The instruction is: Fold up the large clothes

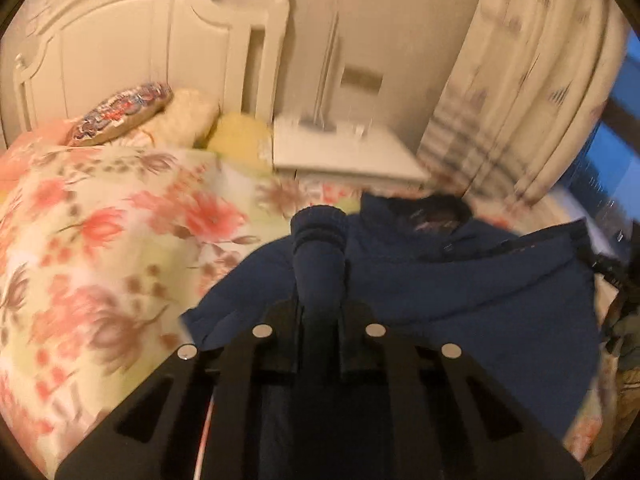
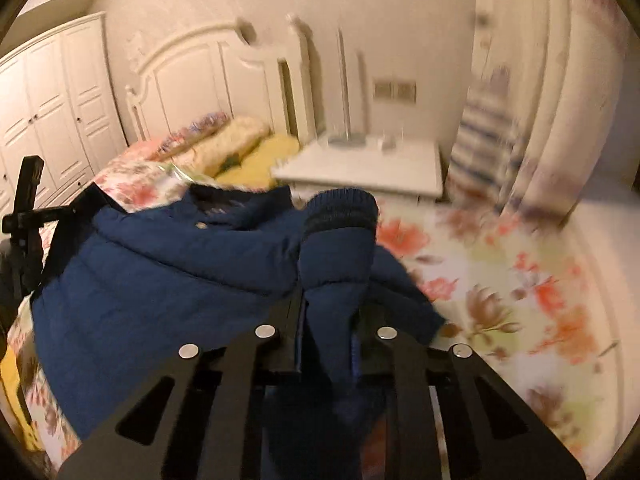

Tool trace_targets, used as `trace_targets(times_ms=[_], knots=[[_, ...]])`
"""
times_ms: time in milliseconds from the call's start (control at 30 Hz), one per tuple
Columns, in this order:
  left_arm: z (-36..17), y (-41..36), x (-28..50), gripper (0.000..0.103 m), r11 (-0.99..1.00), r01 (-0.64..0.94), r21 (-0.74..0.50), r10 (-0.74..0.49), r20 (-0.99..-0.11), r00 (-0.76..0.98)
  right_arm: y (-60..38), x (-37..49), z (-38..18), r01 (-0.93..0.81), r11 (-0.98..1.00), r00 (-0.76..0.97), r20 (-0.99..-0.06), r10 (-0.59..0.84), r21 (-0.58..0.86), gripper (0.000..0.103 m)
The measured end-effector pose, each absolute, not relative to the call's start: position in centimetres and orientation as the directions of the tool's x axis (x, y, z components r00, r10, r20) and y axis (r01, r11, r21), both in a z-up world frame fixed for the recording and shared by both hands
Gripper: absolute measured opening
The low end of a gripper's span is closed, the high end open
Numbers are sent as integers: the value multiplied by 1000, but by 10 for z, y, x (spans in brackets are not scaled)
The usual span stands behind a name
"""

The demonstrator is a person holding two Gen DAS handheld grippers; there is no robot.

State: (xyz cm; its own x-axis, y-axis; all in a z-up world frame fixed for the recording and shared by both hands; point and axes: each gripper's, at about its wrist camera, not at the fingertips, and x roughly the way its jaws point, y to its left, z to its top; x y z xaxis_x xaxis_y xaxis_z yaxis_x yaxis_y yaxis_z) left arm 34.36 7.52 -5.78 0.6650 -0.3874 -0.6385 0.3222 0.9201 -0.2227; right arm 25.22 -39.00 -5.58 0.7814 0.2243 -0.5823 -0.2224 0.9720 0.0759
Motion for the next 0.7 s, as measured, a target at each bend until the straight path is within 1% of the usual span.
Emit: trace_targets(times_ms=[67,100,200,233,267,300,333,400,433,467,500,533,567,600,700], knots=[[-39,90,331,13,902,344,-260,-430,-606,669,-394,234,-37,-234,969,799,-552,238,79,16],[-27,90,329,13,901,352,-253,-432,-595,677,-394,232,-26,-239,968,807,-539,240,73,16],[12,79,338,13,919,352,-179,-389,-566,727,-390,246,13,-228,972,834,-505,222,51,16],[25,75,356,13,931,330,-154,-357,-561,746,-390,258,25,-222,973,840,-496,220,56,16],[27,74,370,14,940,311,-142,-334,-571,750,-389,274,33,-208,976,841,-499,209,59,16],[25,72,394,15,951,285,-121,-299,-595,746,-389,298,34,-183,981,833,-522,186,58,16],[14,67,419,18,962,254,-102,-259,-633,730,-389,326,28,-159,985,810,-562,169,67,16],[-19,62,457,18,971,204,-121,-229,-708,669,-387,373,0,-115,990,747,-649,141,83,16],[-51,57,478,19,979,170,-114,-197,-753,628,-385,393,-24,-93,994,704,-701,111,64,17],[-74,54,486,21,984,148,-97,-168,-778,605,-382,414,-62,-60,997,636,-768,74,46,17],[-109,47,493,27,990,123,-67,-126,-812,570,-381,423,-88,-40,998,590,-806,59,44,18],[-132,44,493,31,991,114,-68,-120,-824,554,-381,427,-116,-24,998,563,-824,67,65,19],[-133,44,489,32,993,103,-64,-112,-805,582,-388,421,-121,-4,992,610,-785,103,126,19],[-129,44,487,32,993,103,-55,-106,-798,594,-393,418,-121,7,988,619,-776,118,155,19],[-123,45,485,44,994,106,-12,-74,-793,604,-405,414,-116,13,980,620,-771,147,197,22]])
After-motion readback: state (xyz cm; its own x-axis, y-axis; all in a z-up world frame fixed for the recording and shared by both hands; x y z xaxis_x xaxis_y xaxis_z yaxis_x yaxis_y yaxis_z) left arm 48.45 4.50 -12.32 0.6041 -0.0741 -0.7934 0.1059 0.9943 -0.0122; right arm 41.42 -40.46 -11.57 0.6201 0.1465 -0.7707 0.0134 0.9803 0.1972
